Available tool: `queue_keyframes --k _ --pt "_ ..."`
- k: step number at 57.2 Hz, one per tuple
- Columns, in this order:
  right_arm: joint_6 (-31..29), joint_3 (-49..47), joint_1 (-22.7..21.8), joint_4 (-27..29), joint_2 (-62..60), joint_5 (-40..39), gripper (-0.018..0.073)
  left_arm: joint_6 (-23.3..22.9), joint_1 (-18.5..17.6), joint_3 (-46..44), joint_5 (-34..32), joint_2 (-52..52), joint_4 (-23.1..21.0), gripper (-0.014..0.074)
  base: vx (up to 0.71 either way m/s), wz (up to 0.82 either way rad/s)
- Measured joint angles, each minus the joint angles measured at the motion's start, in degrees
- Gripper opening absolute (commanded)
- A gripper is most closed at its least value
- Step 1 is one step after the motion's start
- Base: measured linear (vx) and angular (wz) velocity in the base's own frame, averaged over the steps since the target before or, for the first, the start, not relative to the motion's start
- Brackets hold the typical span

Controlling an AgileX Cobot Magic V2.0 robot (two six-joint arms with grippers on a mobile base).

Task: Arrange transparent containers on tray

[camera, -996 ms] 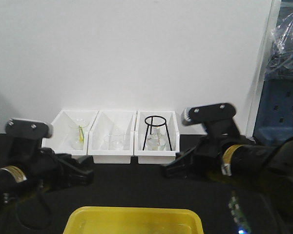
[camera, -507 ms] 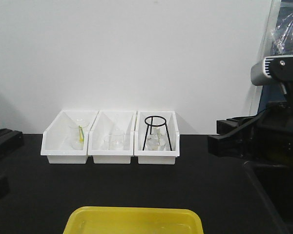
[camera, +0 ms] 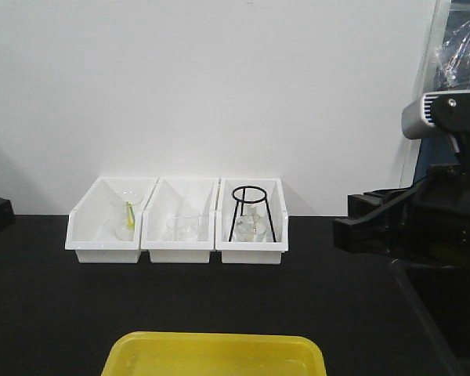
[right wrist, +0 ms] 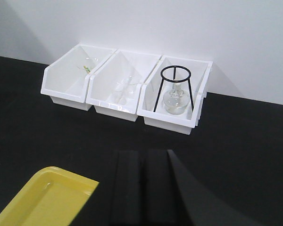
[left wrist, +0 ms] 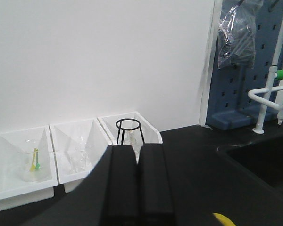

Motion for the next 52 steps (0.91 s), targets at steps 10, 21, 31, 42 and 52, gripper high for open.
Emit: queue_keyframes --k 10,21,31,42,52 --pt "0.0 0.0 0.0 0.0 0.0 0.0 -0.0013 0.0 0.0 0.7 2.8 -1.2 4.4 -0.0006 0.00 0.00" --pt "0.0 0.0 0.0 0.0 0.0 0.0 -0.0013 -4.2 1.5 13.8 -3.9 -12.4 13.6 -0.0006 0.00 0.00" --pt "0.0 0.0 0.0 0.0 0.0 0.0 -0.0013 -9.2 9.5 29.9 -6.7 -26.4 14.7 -0.0006 0.00 0.00" --pt "0.0 0.0 0.0 0.0 0.0 0.0 -0.0013 -11.4 19.0 42.8 -4.2 -39.8 16.0 -0.0006 0.00 0.00" --pt "0.0 0.0 0.0 0.0 0.0 0.1 -0.0013 -10.0 21.3 48.0 -4.3 -44.9 13.3 -0.0006 0.00 0.00"
